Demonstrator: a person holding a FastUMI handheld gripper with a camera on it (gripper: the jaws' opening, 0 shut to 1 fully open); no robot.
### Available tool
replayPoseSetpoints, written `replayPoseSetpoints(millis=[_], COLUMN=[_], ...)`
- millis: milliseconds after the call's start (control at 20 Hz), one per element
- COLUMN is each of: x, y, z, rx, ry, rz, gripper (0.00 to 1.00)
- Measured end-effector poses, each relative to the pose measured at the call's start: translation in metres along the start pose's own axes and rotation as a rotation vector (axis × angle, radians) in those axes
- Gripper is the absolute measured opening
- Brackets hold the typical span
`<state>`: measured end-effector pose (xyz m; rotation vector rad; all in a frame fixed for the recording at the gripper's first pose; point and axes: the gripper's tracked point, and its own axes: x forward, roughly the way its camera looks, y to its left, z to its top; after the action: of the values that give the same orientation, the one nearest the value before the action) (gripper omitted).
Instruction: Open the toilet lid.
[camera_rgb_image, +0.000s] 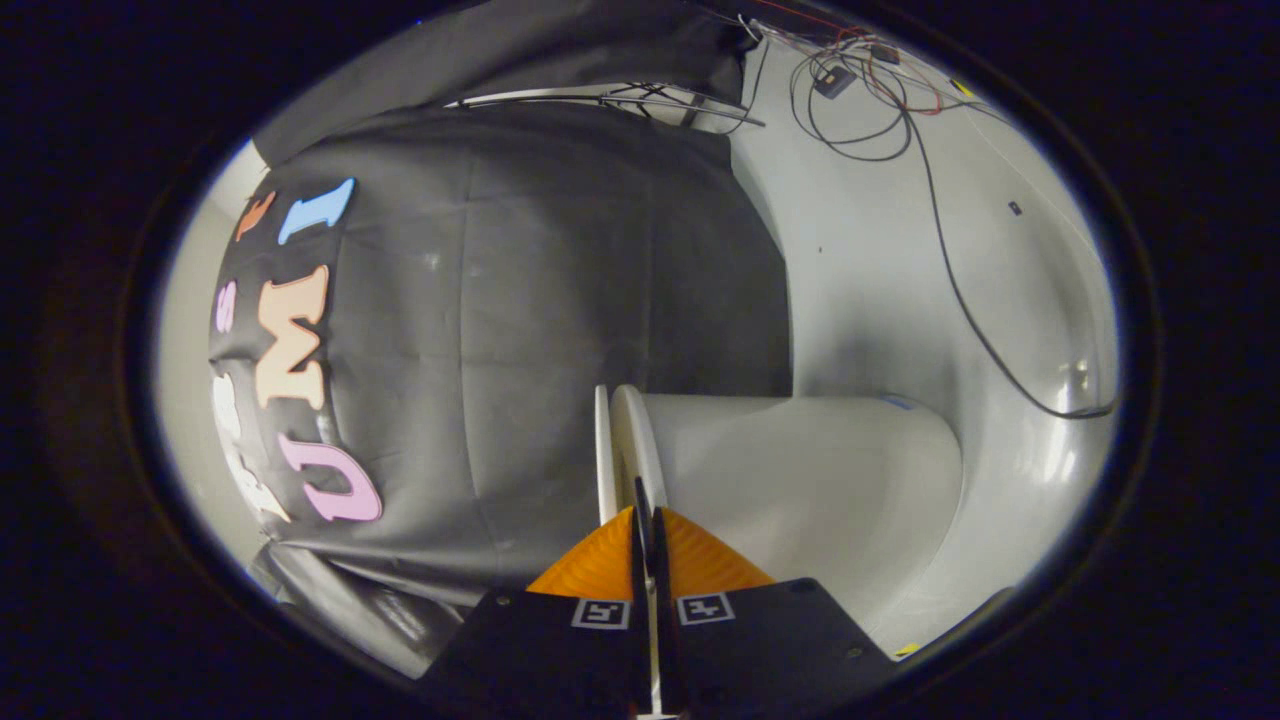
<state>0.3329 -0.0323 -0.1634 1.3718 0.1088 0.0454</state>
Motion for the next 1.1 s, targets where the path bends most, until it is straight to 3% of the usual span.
replayPoseSetpoints(millis=[250,1100], x=[-0.001,-0.020], y=[-0.001,0.135], z=[-0.004,-0.052], rx=[-0.115,-0.665], ry=[0.006,0.026], rz=[-0.096,-0.109], gripper=[0.03,0.03])
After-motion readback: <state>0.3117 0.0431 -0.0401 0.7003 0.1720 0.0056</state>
